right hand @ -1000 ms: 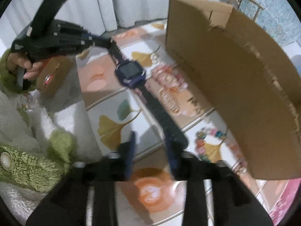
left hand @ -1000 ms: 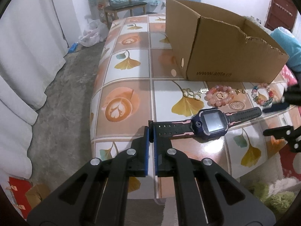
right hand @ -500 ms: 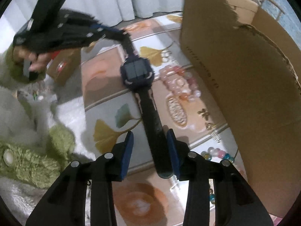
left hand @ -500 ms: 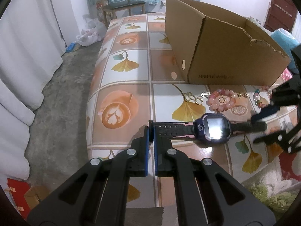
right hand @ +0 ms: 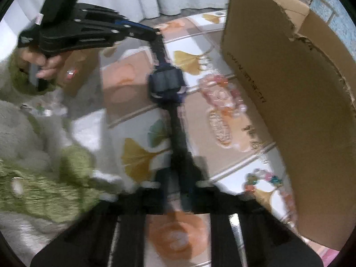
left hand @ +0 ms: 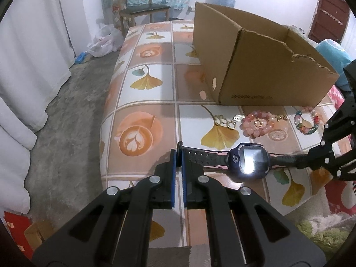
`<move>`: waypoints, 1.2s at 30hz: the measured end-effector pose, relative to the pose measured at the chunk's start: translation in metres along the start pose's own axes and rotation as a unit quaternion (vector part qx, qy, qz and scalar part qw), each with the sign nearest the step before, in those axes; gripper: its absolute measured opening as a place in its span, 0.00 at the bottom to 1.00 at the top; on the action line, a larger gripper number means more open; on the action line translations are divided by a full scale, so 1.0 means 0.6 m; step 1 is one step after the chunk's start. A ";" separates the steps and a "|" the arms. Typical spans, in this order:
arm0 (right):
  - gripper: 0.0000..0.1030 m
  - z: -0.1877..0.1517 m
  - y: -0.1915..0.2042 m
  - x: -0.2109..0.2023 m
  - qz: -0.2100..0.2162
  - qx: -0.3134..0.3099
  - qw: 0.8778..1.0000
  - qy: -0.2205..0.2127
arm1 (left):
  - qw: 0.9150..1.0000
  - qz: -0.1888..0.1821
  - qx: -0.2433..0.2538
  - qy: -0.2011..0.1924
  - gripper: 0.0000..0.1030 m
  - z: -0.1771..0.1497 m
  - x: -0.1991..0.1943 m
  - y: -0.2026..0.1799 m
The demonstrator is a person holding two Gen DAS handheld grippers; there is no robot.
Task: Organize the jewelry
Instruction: 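Grasp the hanging strap end with the right gripper while the left gripper holds the watch, then carry the watch with both grippers over the open cardboard box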
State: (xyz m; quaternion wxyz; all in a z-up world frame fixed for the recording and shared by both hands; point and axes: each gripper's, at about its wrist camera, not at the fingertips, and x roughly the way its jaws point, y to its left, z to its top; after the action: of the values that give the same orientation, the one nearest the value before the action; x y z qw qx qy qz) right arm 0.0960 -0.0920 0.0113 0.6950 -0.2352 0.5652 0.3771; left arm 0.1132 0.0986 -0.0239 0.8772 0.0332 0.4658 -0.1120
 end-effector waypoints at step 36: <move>0.21 0.047 0.010 0.023 -0.003 -0.011 0.999 -0.042 | 0.999 -0.022 0.020 -0.025 0.03 0.001 -0.024 -0.016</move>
State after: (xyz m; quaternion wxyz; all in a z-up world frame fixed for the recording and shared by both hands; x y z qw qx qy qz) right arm 0.1095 -0.0638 0.0059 0.7167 -0.2288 0.5302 0.3909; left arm 0.1037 0.0917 -0.0115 0.8850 0.0377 0.4420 -0.1412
